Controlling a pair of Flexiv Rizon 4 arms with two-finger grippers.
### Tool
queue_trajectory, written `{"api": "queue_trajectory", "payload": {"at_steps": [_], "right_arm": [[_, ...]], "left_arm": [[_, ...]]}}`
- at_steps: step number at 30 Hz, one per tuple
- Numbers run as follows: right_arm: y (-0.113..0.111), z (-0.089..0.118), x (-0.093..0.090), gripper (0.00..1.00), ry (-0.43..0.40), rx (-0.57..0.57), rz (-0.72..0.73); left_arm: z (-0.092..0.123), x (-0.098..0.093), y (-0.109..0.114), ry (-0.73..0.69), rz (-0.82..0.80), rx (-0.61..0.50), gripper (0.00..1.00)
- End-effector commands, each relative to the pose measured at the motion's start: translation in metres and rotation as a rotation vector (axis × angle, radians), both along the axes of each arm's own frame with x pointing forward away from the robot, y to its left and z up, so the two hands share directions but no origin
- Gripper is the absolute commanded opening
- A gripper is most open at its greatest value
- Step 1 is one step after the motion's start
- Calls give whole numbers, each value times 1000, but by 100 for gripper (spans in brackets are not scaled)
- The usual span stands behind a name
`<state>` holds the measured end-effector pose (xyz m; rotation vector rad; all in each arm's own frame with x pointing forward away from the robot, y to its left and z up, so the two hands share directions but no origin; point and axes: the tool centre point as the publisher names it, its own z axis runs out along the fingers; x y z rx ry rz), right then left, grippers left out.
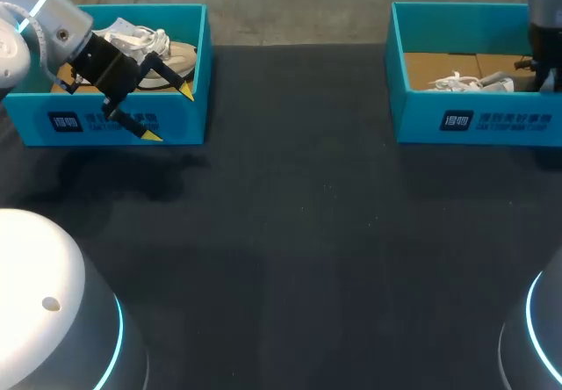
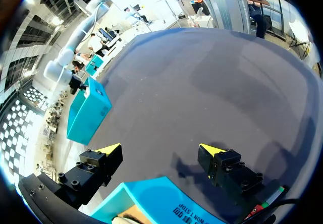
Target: Take the shoe out of the shoebox, open the shoe tongue, remove and reinsert the insole, then place the shoe into the shoebox
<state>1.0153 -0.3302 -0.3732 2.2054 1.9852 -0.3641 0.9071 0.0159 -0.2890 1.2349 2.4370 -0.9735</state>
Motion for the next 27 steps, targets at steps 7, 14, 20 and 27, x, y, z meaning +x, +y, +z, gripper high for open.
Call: {"api": "queue_trajectory", "payload": {"at_steps": [7, 14, 20, 27], "right_arm": [[3, -16, 7, 0, 30, -2, -7], [0, -16, 6, 38, 33, 11, -21], [-2, 1, 2, 100, 17, 8, -31], [0, 33, -1, 100, -30, -20, -35]], "left_arm": [[0, -1, 0, -2, 1, 2, 100], [0, -1, 0, -2, 1, 2, 100], [0, -1, 0, -2, 1, 2, 100], [0, -1, 0, -2, 1, 2, 100]]}}
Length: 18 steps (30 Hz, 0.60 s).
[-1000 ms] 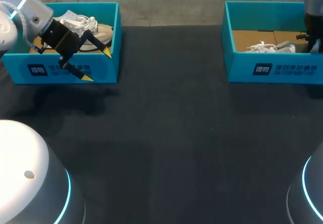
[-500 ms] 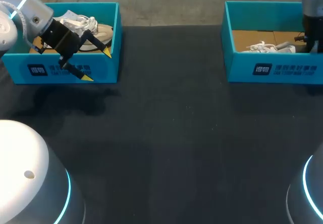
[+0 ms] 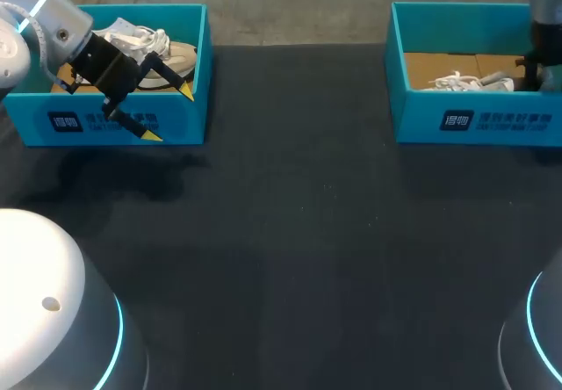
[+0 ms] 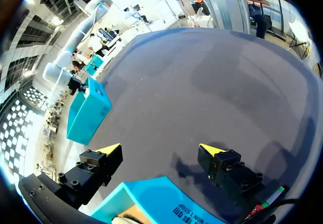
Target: Take the shoe out of the shoebox, open the shoe tongue, remove and reinsert the insole, then place the shoe into the shoebox
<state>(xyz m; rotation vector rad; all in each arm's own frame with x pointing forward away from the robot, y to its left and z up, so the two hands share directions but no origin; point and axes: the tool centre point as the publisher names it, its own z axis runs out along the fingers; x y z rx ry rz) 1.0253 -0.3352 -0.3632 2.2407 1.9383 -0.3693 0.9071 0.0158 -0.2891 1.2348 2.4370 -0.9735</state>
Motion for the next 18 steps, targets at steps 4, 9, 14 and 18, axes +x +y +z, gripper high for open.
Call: {"api": "queue_trajectory", "payload": {"at_steps": [4, 9, 14, 18], "right_arm": [[8, 44, -13, 100, -39, -24, -2], [14, 68, -15, 100, -53, -15, -1], [19, 93, -19, 100, -87, -6, -13], [26, 114, -23, 100, -105, 7, -20]], "left_arm": [[0, -1, 0, -2, 1, 2, 100], [0, -1, 0, -2, 1, 2, 100], [0, -1, 0, -2, 1, 2, 100], [0, -1, 0, -2, 1, 2, 100]]}}
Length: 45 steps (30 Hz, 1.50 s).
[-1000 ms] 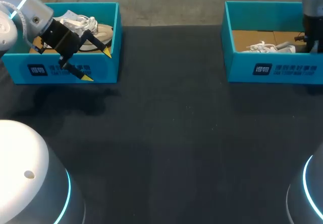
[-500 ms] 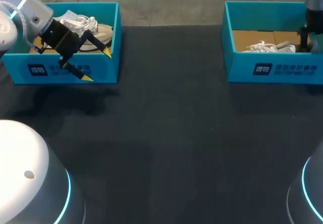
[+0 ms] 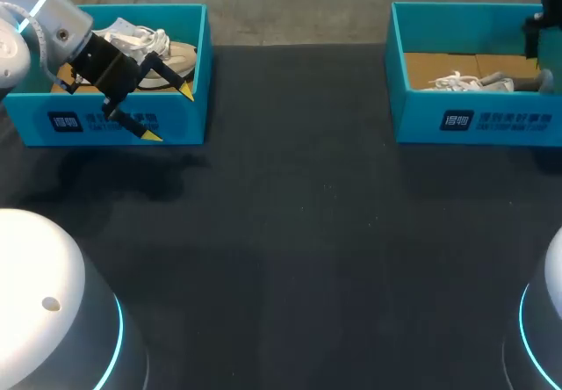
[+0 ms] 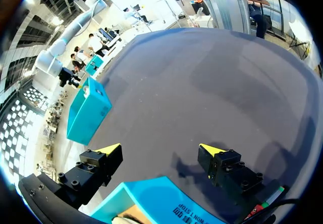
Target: Take the shoe out of the shoebox, open the shoe tongue, remove and reinsert the insole, then place the shoe into the shoebox
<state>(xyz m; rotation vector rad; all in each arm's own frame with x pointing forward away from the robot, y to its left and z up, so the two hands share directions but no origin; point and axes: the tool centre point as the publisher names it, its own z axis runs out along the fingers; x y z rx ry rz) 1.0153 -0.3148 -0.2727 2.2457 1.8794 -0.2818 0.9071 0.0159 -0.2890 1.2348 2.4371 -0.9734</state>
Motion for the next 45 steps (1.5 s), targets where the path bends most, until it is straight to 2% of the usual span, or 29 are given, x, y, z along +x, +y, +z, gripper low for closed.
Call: {"api": "queue_trajectory", "payload": {"at_steps": [1, 6, 14, 15, 17, 18, 20, 24, 30, 36, 45], "right_arm": [[8, 29, -14, 100, -34, 8, 2], [23, 53, -22, 100, -54, 33, -11], [42, 72, -34, 100, -62, 71, -22], [49, 78, -41, 100, -69, 96, -29], [51, 79, -43, 100, -70, 97, -29], [60, 84, -52, 100, -74, 111, -32], [64, 85, -55, 100, -75, 117, -31], [86, 85, -71, 100, -68, 135, -32], [99, 83, -81, 100, -66, 153, -40], [105, 92, -84, 100, -87, 171, -50], [105, 92, -84, 100, -87, 171, -50]], "left_arm": [[0, -1, 0, -2, 1, 2, 100], [0, -1, 0, -2, 1, 2, 100], [0, -1, 0, -2, 1, 2, 100], [0, -1, 0, -2, 1, 2, 100], [0, -1, 0, -2, 1, 2, 100], [0, -1, 0, -2, 1, 2, 100], [0, -1, 0, -2, 1, 2, 100], [0, -1, 0, -2, 1, 2, 100], [0, -1, 0, -2, 1, 2, 100], [0, -1, 0, -2, 1, 2, 100], [0, -1, 0, -2, 1, 2, 100]]}}
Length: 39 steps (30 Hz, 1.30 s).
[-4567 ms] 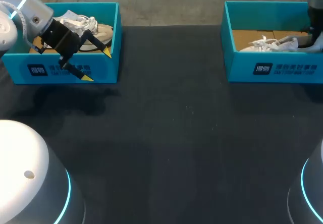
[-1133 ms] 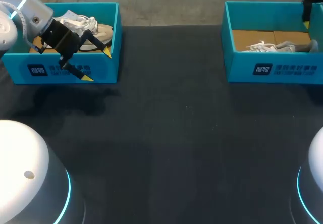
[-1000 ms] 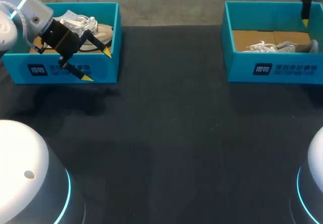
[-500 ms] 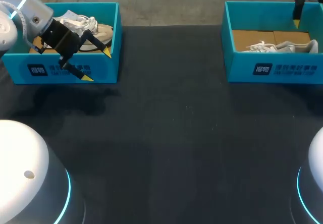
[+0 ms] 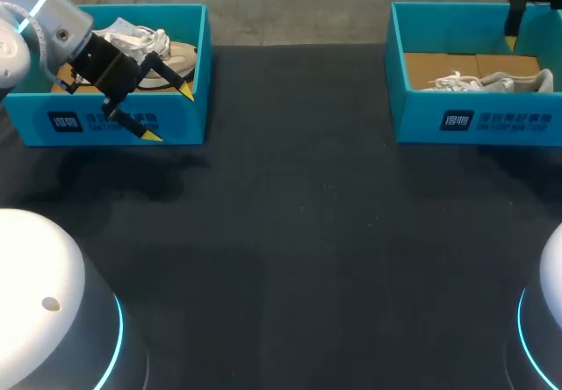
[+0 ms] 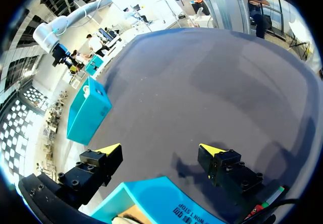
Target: Take the shoe out of the shoebox, open the shoe tongue, remove and reinsert the insole, then place the shoe into the shoebox
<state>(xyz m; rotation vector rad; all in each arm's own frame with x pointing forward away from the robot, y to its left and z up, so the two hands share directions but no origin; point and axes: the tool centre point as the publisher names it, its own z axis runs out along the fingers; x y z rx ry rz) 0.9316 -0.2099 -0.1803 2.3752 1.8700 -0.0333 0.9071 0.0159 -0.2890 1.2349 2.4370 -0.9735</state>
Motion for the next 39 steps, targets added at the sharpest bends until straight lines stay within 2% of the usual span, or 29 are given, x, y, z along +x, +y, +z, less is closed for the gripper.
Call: {"api": "queue_trajectory", "payload": {"at_steps": [1, 8, 10, 13, 21, 26, 30, 39], "right_arm": [[0, -1, 0, 100, -2, 0, 0], [0, -1, 0, 100, -2, 0, 0], [0, -1, 0, 100, -2, 0, 0], [0, -1, 0, 100, -2, 0, 0], [0, -1, 0, 100, -2, 0, 0], [0, -1, 0, 100, -2, 0, 0], [0, -1, 0, 100, -2, 0, 0], [0, -1, 0, 100, -2, 0, 0]], "left_arm": [[0, -1, 0, -1, 1, 2, 100], [3, 0, 3, -11, 1, -10, 100], [13, -1, 12, -6, -26, -48, 100], [27, 0, 22, -45, -73, -33, 100], [66, 15, 51, -129, -145, 62, 100], [78, 19, 63, -188, -247, 131, 100], [93, 29, 77, -204, -316, 110, 100], [116, 46, 107, -332, -474, 198, 100]]}}
